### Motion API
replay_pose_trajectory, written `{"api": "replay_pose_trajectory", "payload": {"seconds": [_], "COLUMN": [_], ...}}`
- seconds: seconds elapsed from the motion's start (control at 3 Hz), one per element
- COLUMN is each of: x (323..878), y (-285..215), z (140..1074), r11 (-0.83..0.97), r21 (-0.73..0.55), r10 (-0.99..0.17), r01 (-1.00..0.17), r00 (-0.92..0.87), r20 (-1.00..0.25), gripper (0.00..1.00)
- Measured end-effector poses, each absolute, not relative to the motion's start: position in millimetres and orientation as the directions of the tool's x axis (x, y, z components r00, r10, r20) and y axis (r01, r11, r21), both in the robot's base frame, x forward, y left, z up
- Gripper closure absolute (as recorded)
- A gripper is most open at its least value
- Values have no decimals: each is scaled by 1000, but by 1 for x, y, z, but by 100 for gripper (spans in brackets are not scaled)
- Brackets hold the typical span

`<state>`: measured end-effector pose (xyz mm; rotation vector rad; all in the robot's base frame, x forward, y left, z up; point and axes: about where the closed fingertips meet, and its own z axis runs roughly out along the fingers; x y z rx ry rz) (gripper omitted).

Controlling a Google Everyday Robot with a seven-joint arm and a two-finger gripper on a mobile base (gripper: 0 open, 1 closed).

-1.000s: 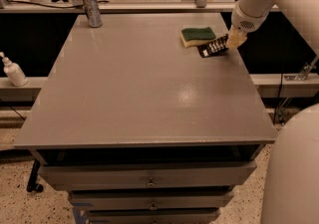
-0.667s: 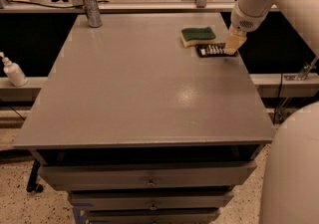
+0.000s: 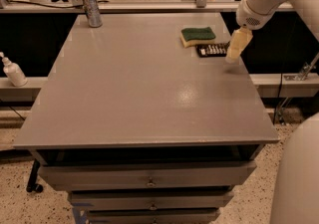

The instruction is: Move rxbar chocolate near sponge

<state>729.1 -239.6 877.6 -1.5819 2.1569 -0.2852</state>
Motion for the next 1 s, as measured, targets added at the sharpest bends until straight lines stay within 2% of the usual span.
{"api": "replay_pose_trajectory", "payload": {"seconds": [0.33, 0.67, 1.0], "x": [707, 664, 664], "y": [-243, -273, -273], "z": [892, 906, 906], "r11": [300, 267, 267], "r21": [-406, -401, -401], "r10": [-923, -902, -902], "r01": [-863, -876, -876], "r00": [-155, -81, -81], "r20": [-353, -423, -423], "gripper": [0, 0, 0]}}
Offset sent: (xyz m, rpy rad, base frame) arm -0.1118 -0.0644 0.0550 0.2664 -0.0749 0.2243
